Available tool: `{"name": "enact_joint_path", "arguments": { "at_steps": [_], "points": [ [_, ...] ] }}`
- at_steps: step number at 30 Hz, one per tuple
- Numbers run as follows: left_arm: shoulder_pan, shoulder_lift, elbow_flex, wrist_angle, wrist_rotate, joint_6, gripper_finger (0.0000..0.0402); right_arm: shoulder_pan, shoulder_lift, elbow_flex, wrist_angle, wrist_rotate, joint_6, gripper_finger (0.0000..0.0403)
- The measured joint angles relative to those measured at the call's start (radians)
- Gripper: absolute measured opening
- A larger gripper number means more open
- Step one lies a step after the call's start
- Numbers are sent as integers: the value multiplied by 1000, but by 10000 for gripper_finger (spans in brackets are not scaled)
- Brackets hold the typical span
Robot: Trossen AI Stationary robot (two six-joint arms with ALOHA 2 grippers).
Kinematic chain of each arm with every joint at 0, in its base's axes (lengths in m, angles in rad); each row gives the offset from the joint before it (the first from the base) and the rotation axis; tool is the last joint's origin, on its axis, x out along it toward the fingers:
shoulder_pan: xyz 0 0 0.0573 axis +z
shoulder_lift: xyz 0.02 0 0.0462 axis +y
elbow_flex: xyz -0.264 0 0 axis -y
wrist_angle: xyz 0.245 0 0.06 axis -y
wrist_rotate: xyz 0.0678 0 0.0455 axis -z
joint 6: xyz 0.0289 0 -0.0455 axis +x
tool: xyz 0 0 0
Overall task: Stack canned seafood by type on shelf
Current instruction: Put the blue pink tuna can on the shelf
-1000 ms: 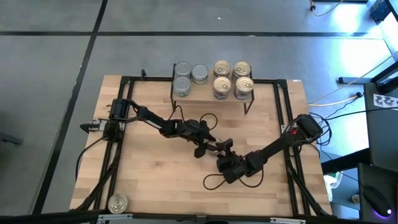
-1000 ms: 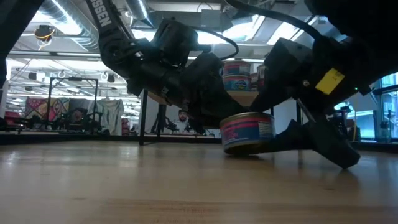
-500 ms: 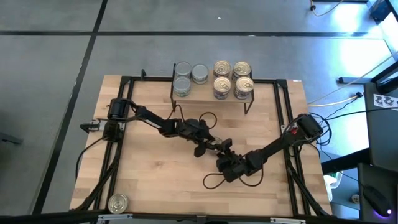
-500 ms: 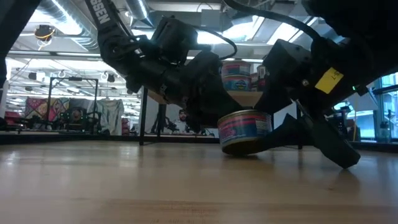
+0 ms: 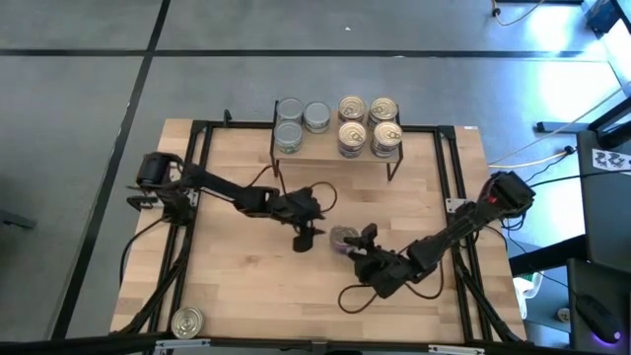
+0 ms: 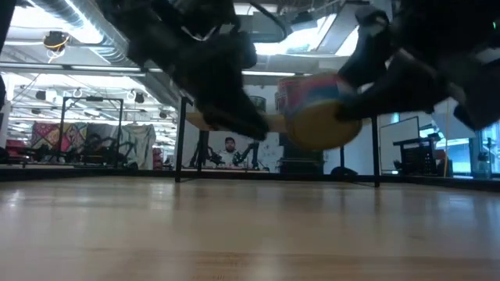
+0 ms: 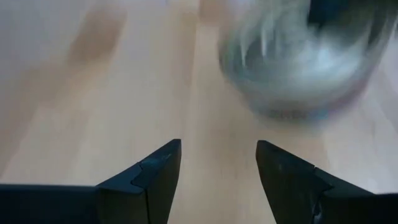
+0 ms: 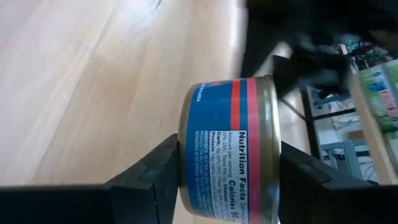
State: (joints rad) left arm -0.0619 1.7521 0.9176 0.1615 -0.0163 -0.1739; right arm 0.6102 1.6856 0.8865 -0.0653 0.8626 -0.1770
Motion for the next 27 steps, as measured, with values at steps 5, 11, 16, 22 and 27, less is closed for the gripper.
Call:
{"name": "enact_joint_path", "arguments": {
  "at_steps": [5, 11, 16, 22, 27],
  "points": [
    [-70, -84, -23, -96, -76, 57, 208, -3, -30, 2, 4, 33, -17, 191],
    [-119, -203, -181, 9, -114, -7, 208, -33, -32, 44, 4, 62, -39, 191],
    [-161, -291, -323, 132, -205, -62, 208, -86, -32, 85, 1, 35, -95, 191],
    [-203, -358, -454, 277, -268, -71, 208, -161, -32, 170, 5, 80, -221, 191],
    [-213, -374, -471, 293, -270, -72, 208, -254, -32, 228, 12, 87, -315, 191]
  ]
}}
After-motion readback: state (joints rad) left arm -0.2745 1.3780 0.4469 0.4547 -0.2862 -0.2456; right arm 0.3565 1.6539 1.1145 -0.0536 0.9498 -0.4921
